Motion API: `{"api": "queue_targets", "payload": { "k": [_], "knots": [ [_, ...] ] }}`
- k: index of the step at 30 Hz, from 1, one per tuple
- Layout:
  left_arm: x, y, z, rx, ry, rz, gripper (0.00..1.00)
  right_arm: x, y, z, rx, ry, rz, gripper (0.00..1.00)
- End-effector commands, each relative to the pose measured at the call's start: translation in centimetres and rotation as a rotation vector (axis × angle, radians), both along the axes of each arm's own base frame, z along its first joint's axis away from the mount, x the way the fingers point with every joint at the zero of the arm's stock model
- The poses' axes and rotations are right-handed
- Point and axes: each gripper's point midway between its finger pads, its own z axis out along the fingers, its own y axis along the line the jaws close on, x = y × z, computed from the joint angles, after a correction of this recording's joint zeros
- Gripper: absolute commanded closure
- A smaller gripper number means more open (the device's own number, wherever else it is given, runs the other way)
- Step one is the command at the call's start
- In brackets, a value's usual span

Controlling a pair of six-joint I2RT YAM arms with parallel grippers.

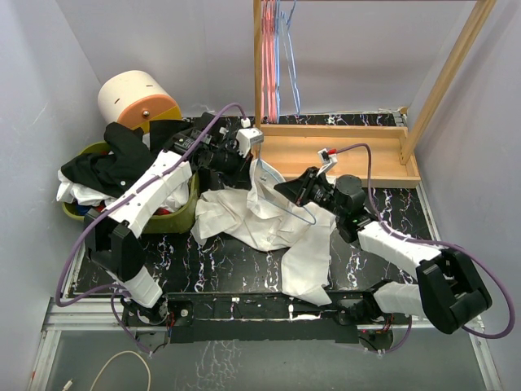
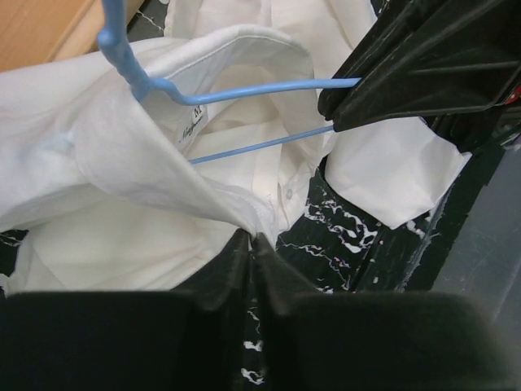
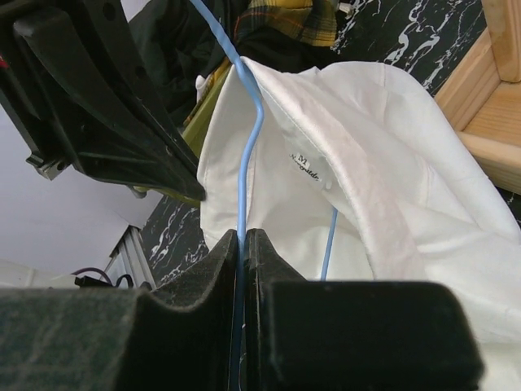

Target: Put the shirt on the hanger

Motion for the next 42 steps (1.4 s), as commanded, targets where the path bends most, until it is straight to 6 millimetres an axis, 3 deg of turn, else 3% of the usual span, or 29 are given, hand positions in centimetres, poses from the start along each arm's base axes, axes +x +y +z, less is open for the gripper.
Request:
{"api": "queue_targets", "payload": {
  "k": [1,3,4,6,10,15,21,26,28,32,33,35,39,42],
  "knots": [
    [-0.8,0.0,2.2,-0.044,-0.048,-0.016,0.8,0.8,0.1,2.9,0.083,-0.098,-0.006,0.92],
    [-0.2,0.1,2.6,-0.033,-0.07,0.002,0.32,0.7,0.2,2.3,0.087,-0.087,-0.002,0.92],
    [0.3,0.3,2.7,-0.019,-0.087,0.021,0.2,0.7,0.2,1.9,0.085,-0.083,-0.001,0.92],
    [1.5,1.1,3.0,0.005,-0.124,0.055,0.12,0.6,0.2,1.0,0.076,-0.071,0.005,0.92],
    [4.0,3.9,4.4,-0.104,-0.115,0.076,0.11,0.2,0.4,-0.5,0.051,-0.063,0.029,0.92],
    [3.7,6.3,6.5,-0.43,-0.066,-0.096,0.12,-0.1,0.3,-2.2,0.027,-0.051,0.033,0.92],
    [4.1,6.4,4.4,-0.437,-0.19,-0.279,0.13,-0.6,0.3,-3.4,0.023,-0.048,0.048,0.92],
    [7.0,5.8,1.9,-0.366,-0.294,-0.356,0.17,-0.7,0.3,-4.0,0.016,-0.044,0.051,0.92],
    [8.2,5.7,1.1,-0.353,-0.339,-0.378,0.23,-0.6,0.2,-4.0,0.013,-0.046,0.048,0.92],
    [10.3,5.3,-0.1,-0.342,-0.425,-0.412,0.53,-0.5,0.2,-4.0,0.012,-0.048,0.039,0.92],
    [10.6,5.2,-0.2,-0.344,-0.438,-0.417,0.56,-0.4,0.2,-4.0,0.012,-0.047,0.037,0.92],
    [11.2,5.0,-0.5,-0.352,-0.456,-0.442,0.55,-0.3,0.1,-3.9,0.01,-0.046,0.033,0.92],
    [10.4,4.5,-1.2,-0.348,-0.462,-0.555,0.37,-0.1,0.2,-3.8,0.008,-0.048,0.03,0.92],
    [9.3,4.1,-2.7,-0.321,-0.437,-0.654,0.29,-0.1,0.2,-3.7,0.009,-0.05,0.03,0.92]
  ]
}}
